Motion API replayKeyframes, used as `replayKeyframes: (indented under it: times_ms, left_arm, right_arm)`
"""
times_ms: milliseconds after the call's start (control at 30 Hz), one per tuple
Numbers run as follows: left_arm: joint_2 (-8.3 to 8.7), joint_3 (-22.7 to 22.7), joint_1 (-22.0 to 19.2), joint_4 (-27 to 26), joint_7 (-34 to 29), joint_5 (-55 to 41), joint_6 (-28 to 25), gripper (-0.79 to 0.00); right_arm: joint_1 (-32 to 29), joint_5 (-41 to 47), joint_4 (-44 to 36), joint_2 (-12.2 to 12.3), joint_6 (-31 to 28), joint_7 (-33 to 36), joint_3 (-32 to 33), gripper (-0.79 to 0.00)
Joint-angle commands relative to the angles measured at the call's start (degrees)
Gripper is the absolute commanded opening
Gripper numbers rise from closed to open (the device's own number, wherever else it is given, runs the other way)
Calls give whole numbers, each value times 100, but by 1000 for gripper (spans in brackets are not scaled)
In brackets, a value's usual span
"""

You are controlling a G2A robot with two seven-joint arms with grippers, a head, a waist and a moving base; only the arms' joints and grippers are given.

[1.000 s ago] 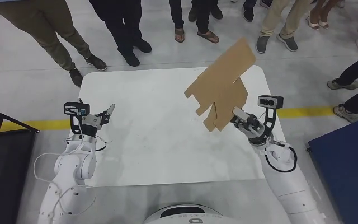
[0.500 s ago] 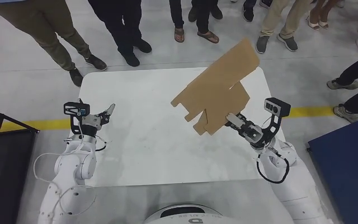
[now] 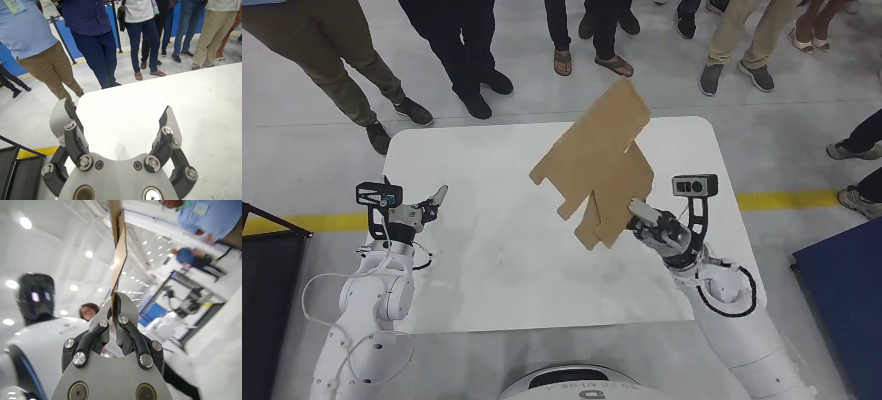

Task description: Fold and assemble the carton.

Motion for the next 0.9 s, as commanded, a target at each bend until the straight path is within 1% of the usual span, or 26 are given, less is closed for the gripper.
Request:
replayKeyframes:
  times_ms: [0,33,67,100,133,167,233,433,467,533,633,700,767,867]
  left_arm:
    - [0,0,0,0,0,0,0,0]
    - [0,0,0,0,0,0,0,0]
    - [0,0,0,0,0,0,0,0]
    - [0,0,0,0,0,0,0,0]
    - [0,0,0,0,0,0,0,0]
    - [0,0,0,0,0,0,0,0]
    - [0,0,0,0,0,0,0,0]
    - [0,0,0,0,0,0,0,0]
    - [0,0,0,0,0,0,0,0]
    - [0,0,0,0,0,0,0,0]
    - [0,0,0,0,0,0,0,0]
    - [0,0,0,0,0,0,0,0]
    - [0,0,0,0,0,0,0,0]
    - [0,0,0,0,0,0,0,0]
  right_arm:
    - [101,1730,199,-30,862,414,-106,-785]
    - [146,1997,299,-39,1321,470,-186,-785]
    - [199,2270,356,-53,1568,526,-200,-785]
    - [233,2326,452,-56,1779,528,-213,-785]
    - [265,2435,475,-59,2109,538,-254,-785]
    - [284,2654,463,-69,2188,595,-198,-785]
    - [308,2431,458,-53,2098,677,-62,-785]
    - [308,2431,458,-53,2098,677,-62,-785]
    - [288,2511,451,-59,2175,624,-90,-785]
    - [172,3688,223,-114,3182,353,-340,-785]
    - [77,5005,106,-156,4533,-114,-564,-785]
    - [7,5695,21,-162,5368,-407,-659,-785]
    - [-95,6378,-59,-159,6067,-718,-703,-785]
    - [-227,7361,-214,-144,6805,-1256,-690,-785]
